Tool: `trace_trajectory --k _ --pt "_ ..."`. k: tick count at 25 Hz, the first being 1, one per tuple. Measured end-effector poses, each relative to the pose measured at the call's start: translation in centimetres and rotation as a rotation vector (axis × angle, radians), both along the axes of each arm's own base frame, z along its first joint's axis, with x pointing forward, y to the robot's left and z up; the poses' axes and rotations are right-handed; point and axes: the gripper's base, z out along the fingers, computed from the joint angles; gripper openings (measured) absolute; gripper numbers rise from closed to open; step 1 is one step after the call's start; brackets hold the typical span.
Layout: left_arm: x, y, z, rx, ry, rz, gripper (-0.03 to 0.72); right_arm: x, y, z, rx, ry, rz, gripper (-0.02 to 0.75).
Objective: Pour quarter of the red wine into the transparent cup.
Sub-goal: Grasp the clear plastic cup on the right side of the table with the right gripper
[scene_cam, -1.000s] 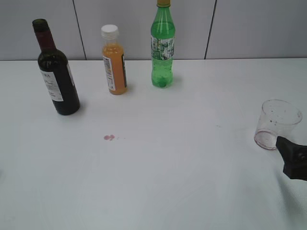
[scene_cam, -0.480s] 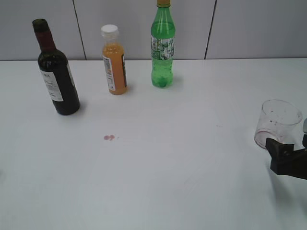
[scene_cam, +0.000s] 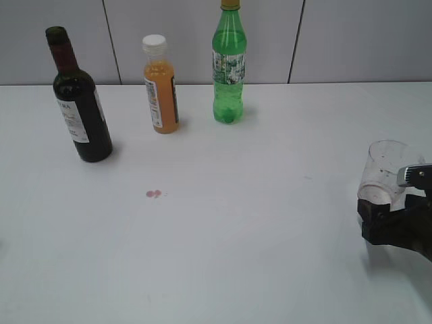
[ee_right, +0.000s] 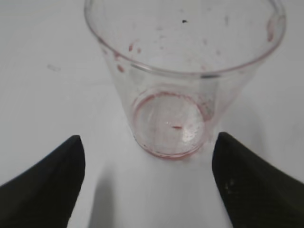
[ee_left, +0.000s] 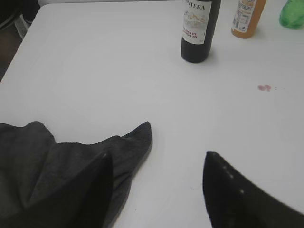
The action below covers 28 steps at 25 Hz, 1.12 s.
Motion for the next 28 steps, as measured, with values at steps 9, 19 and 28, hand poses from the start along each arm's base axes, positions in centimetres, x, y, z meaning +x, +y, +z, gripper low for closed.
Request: trace_trajectory --k 9,19,28 --pt "0.0 0.0 0.0 0.000 0.000 0.000 0.457 0.9 0.0 -0.1 0.031 -0.010 -0.048 0.668" --pt "0.0 0.0 0.0 0.000 0.000 0.000 0.457 0.6 -0.1 -1.8 0.012 0.063 -0.049 0.666" --pt "0.0 0.0 0.0 0.000 0.000 0.000 0.457 2.3 0.2 -2.4 0.017 0.029 -0.052 0.666"
